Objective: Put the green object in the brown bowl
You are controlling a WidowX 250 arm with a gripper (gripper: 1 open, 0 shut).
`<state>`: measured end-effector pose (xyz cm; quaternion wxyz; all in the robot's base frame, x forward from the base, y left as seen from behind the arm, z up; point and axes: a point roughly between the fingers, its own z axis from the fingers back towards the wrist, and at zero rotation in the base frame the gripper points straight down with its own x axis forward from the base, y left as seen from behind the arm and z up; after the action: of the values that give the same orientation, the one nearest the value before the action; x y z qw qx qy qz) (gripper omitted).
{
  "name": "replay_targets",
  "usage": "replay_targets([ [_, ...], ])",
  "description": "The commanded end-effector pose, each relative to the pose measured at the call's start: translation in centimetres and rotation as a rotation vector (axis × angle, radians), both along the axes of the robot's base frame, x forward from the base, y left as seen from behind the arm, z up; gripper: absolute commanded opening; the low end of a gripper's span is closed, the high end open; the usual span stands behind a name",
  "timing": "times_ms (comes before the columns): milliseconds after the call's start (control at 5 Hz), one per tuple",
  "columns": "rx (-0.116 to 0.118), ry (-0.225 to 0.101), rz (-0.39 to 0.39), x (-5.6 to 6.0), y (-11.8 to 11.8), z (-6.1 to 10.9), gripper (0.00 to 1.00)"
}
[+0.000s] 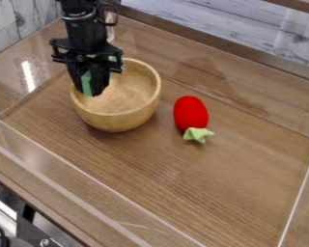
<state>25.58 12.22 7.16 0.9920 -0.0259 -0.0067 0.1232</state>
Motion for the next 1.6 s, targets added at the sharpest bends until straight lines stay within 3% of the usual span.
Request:
replay_targets([
  [0, 0.045, -0.068, 0.041, 1.2, 0.9, 2.3, 0.0],
  [400, 0.032, -0.067, -0.014, 0.0, -0.7, 4.2, 0.0],
  [800, 0.02, -0.059, -0.07, 1.4, -2.4, 4.3, 0.0],
  [1200, 0.009, -0.046, -0.029, 1.5, -1.1, 2.8, 0.0],
  [1400, 0.002, -0.038, -0.013, 1.6, -0.4, 2.3, 1.0],
])
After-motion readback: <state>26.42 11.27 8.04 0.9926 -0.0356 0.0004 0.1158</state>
